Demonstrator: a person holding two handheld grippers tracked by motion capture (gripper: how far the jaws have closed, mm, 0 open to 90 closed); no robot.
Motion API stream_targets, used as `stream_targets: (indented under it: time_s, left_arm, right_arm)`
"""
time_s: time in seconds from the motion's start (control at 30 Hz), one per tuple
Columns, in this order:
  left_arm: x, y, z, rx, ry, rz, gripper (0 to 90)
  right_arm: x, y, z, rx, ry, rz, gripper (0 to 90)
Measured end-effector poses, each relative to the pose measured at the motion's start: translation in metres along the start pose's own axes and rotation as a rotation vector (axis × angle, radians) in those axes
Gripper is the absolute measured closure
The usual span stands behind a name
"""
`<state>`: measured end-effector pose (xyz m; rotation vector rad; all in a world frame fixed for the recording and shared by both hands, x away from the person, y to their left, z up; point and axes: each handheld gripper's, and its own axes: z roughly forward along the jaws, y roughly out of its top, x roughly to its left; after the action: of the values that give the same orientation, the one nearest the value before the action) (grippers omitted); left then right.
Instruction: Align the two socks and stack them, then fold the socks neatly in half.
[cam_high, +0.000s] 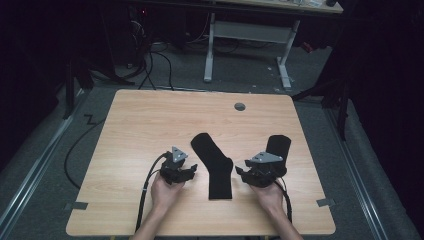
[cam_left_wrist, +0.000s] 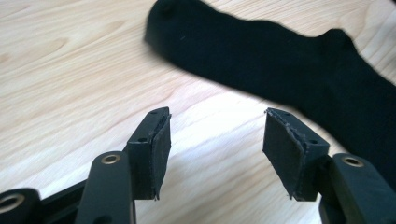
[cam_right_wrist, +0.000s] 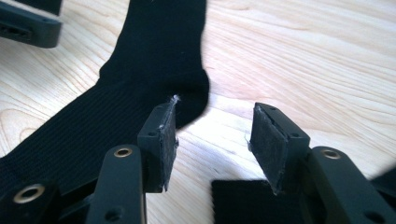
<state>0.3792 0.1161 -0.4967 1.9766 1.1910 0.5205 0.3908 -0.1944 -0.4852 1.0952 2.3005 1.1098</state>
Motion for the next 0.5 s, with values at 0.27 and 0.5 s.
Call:
stream_targets:
  time_s: [0.27, 0.5]
  left_arm:
    - [0.017, -0.020, -0.015, 0.020, 0.064, -0.018, 41.0]
    - [0.027, -0.032, -0.022, 0.018, 0.105, -0.030, 40.6]
  right_arm:
    - [-0.019, -0.013, -0.020, -0.021, -0.040, 0.032, 48.0]
    - [-0.030, -0.015, -0.030, -0.017, -0.081, 0.070, 49.7]
